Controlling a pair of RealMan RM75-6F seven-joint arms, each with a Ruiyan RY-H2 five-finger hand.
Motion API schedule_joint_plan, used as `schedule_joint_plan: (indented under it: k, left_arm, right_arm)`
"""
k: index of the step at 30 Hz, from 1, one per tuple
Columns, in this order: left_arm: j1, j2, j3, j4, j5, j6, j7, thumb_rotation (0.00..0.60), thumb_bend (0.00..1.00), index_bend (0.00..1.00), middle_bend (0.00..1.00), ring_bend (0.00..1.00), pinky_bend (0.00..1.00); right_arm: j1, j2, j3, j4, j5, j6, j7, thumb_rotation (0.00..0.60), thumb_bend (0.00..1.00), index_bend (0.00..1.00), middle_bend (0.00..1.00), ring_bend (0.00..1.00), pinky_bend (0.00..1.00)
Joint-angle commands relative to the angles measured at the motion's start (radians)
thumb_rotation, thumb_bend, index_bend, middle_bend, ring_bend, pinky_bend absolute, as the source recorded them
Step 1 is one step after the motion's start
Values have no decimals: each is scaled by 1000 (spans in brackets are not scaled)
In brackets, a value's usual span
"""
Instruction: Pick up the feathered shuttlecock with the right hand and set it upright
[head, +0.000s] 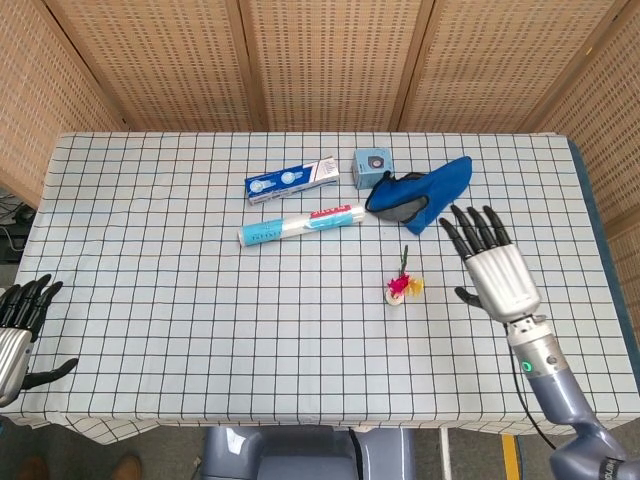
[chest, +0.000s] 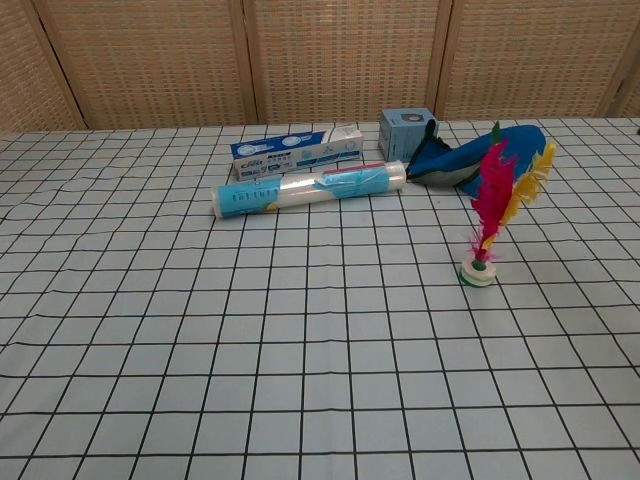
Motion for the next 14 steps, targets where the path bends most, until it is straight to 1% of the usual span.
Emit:
schedule_joint_plan:
  k: [1,4,8,14]
  left_arm:
    - [5,9,5,0,17,13,-17,600,0,0,0,0,0]
    - [10,11,11,1,33,24,-23,600,0,0,0,0,0]
    - [13,9,16,7,45,27,-25,600,0,0,0,0,0]
    - [12,4,18,11,50,26,-22,600,0,0,0,0,0]
  right_arm:
    - [-144,63,-71,103,-59,117,221,600,0,0,0,0,0]
    - [-196,44,-99,137,-68,156,278,600,0,0,0,0,0]
    - [-250,17,-126,159,-87,204,285,600,0,0,0,0,0]
    - [-293,-7,-134,151,-107,250,270,600,0,0,0,0,0]
